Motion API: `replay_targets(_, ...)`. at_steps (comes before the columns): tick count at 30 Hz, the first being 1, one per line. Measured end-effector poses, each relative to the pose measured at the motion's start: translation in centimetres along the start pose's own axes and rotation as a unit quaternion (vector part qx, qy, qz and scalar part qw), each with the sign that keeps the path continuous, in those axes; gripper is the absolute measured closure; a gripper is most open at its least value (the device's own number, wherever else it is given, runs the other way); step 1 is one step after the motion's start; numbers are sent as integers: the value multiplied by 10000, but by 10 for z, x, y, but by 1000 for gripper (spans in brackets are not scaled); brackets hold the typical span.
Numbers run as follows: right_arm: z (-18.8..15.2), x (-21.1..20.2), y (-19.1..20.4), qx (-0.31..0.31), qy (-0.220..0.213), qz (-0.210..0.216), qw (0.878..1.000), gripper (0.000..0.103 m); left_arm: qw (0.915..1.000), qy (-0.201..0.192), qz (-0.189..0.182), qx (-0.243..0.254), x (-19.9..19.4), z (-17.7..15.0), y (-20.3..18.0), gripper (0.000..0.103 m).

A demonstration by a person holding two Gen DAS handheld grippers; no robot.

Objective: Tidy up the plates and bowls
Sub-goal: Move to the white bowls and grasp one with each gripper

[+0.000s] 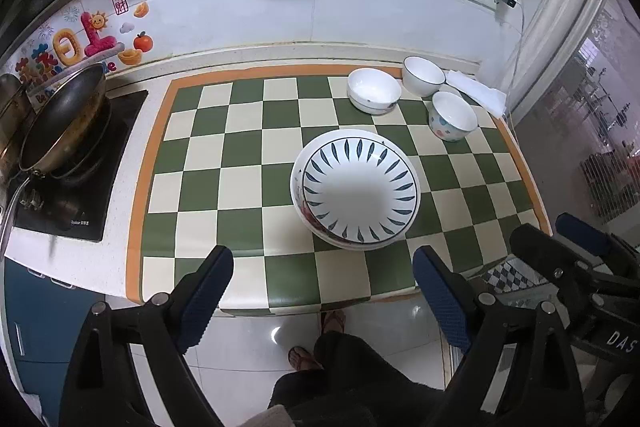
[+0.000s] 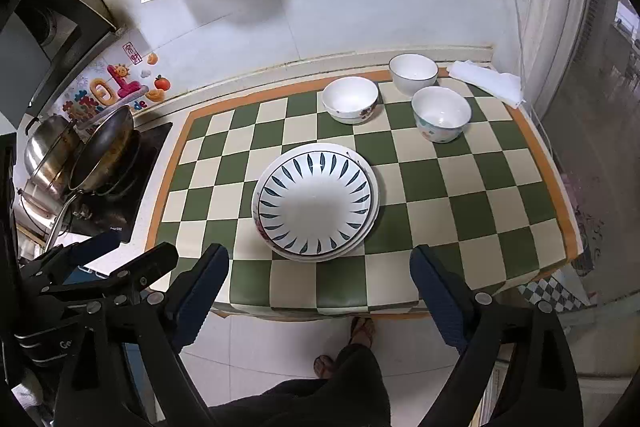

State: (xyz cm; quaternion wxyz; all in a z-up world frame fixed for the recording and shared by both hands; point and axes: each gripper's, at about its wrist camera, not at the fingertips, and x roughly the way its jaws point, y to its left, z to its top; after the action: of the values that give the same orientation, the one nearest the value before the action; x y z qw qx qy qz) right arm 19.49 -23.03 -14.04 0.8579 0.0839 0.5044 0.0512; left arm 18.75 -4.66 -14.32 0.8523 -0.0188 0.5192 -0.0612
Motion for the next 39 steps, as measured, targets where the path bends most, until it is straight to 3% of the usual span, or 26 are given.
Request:
replay_targets(7, 14, 8, -16, 227, -42, 276, 9994, 6, 9998, -126, 121, 15, 1, 10, -4, 11)
replay_targets(12, 49, 39, -41, 365, 35, 624, 9974, 6, 9996, -187, 220, -69, 27, 44, -8, 11)
replay_targets(19, 134, 134, -93, 644, 523, 973, 9918, 6, 9992, 49, 313, -259, 107, 129, -16, 11)
replay_targets(25, 206, 224, -119, 668, 836, 1006, 9892, 12, 9961, 721, 55, -507, 200, 202, -13, 11)
replay_targets(28, 239, 272, -123, 511, 1122, 1001, 9873, 22, 9930, 1045, -74, -550, 242, 226, -15, 21)
replay_targets(30, 257, 308, -125, 445, 1384, 1023, 9841, 31, 9881, 1269, -175, -854, 271, 238, -16, 32)
replay_targets(34, 272, 363, -126, 351, 1761, 890, 9797, 45, 9798, 1753, -258, -924, 326, 251, -20, 51)
replay_targets(39, 272, 412, -130, 384, 2160, 789, 9724, 76, 9726, 2156, -309, -813, 370, 254, -29, 80)
